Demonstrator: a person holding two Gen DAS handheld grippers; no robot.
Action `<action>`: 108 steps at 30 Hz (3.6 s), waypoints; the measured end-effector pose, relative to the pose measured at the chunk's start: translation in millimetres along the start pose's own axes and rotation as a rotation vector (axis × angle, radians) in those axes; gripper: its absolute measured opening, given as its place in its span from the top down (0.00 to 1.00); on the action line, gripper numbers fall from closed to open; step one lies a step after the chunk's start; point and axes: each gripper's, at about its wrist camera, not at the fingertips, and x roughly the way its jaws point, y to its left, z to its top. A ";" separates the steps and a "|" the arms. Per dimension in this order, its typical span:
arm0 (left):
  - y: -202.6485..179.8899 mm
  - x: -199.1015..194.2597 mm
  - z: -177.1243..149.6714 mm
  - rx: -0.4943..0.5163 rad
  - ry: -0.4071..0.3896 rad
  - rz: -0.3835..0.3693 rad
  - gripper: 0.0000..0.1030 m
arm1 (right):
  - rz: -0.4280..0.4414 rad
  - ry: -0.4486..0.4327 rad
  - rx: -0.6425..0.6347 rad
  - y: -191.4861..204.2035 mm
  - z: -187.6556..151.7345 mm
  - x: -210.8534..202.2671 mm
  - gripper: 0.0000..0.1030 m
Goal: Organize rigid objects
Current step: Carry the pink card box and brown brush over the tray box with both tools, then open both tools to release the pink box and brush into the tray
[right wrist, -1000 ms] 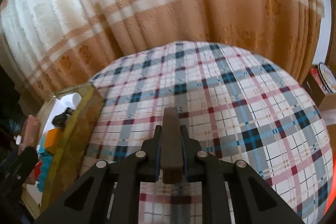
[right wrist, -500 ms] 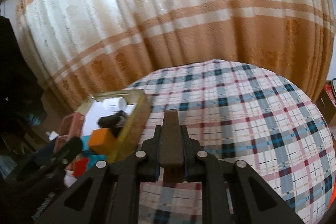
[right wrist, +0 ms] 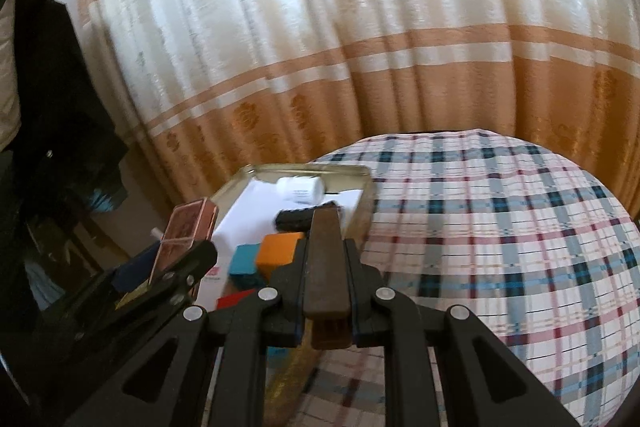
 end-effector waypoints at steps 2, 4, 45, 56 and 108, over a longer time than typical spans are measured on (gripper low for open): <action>7.5 0.3 0.1 -0.007 -0.002 0.014 0.55 | 0.006 -0.003 -0.025 9.1 -2.1 1.1 0.83; 16.1 0.4 -0.2 -0.012 -0.001 0.024 0.55 | 0.023 0.001 -0.040 17.5 -4.1 3.1 0.83; 66.2 21.3 -14.1 -0.001 0.088 0.149 0.55 | 0.146 0.158 -0.197 71.9 -45.6 42.8 0.83; 57.4 27.8 -18.0 0.019 0.112 0.124 0.56 | 0.117 0.155 -0.212 68.2 -47.2 43.3 0.83; 52.2 5.6 -7.4 0.014 0.016 0.127 0.01 | 0.156 0.060 -0.267 48.7 -44.8 14.2 0.27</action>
